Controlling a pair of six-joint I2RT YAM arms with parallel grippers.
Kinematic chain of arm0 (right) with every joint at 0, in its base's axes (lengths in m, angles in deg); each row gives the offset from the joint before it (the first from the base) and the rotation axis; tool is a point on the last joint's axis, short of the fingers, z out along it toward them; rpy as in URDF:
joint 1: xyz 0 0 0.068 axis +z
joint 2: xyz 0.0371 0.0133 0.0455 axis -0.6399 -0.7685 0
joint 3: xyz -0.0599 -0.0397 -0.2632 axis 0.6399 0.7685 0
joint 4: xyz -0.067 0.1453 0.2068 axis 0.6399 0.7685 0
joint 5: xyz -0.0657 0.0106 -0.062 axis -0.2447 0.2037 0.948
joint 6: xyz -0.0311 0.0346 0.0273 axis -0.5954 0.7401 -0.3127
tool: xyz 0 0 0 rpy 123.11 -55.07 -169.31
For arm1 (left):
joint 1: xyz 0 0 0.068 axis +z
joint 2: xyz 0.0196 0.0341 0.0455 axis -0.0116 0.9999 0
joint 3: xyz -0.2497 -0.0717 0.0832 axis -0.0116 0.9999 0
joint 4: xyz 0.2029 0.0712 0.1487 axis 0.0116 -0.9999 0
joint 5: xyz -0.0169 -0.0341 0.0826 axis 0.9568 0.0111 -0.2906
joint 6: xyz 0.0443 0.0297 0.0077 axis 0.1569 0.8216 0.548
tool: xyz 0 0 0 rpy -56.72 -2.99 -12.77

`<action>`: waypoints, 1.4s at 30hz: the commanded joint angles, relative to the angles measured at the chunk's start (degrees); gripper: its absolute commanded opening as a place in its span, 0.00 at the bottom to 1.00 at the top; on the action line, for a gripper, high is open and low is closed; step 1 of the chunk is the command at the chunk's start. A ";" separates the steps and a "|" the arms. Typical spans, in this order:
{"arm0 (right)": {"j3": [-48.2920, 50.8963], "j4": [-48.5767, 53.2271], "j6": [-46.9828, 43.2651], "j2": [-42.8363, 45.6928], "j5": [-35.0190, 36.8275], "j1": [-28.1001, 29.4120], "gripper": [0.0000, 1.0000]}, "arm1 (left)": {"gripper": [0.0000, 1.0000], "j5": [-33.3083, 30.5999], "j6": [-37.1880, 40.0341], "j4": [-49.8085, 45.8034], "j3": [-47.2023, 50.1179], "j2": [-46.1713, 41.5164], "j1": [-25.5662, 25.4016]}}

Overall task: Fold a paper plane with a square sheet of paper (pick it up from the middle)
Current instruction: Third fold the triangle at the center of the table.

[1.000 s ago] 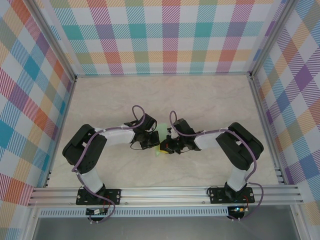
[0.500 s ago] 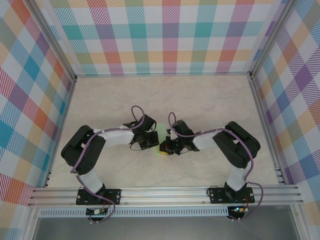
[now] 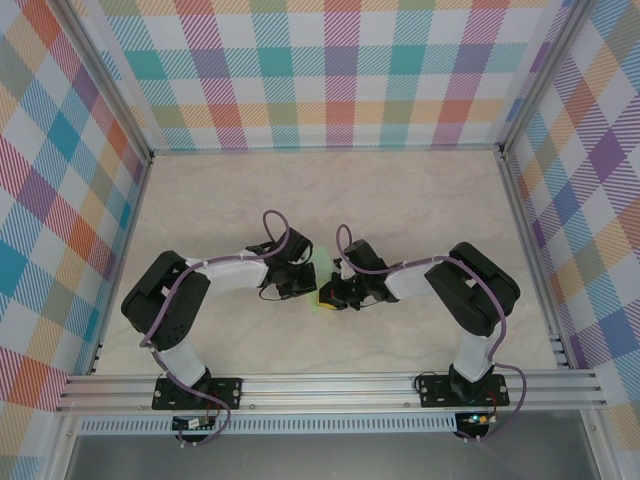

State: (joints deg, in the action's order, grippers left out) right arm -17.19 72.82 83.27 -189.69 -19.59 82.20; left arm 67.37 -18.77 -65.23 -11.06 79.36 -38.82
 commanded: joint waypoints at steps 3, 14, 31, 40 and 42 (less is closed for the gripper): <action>-1.39 5.59 -0.37 -1.47 3.15 0.30 0.00 | 0.08 0.86 0.66 -1.89 0.85 -4.11 0.27; -2.23 5.63 -2.13 0.19 2.78 0.32 0.00 | 0.05 -1.98 0.66 -3.38 1.21 1.12 0.31; -1.23 2.95 -3.10 1.64 0.71 3.26 0.00 | 0.04 -4.86 0.47 -4.58 2.27 1.21 0.35; -2.39 5.83 -2.85 -1.84 1.66 3.82 0.00 | 0.04 -4.90 0.23 -4.33 2.59 0.89 0.35; -2.67 5.97 -2.90 -2.16 1.58 3.90 0.00 | 0.04 -4.85 0.25 -4.34 2.64 0.93 0.30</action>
State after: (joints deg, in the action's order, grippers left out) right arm -19.05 76.32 81.13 -189.87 -18.57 85.56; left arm 66.48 -18.69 -65.86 -10.29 78.90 -38.75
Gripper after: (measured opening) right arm 0.041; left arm 0.048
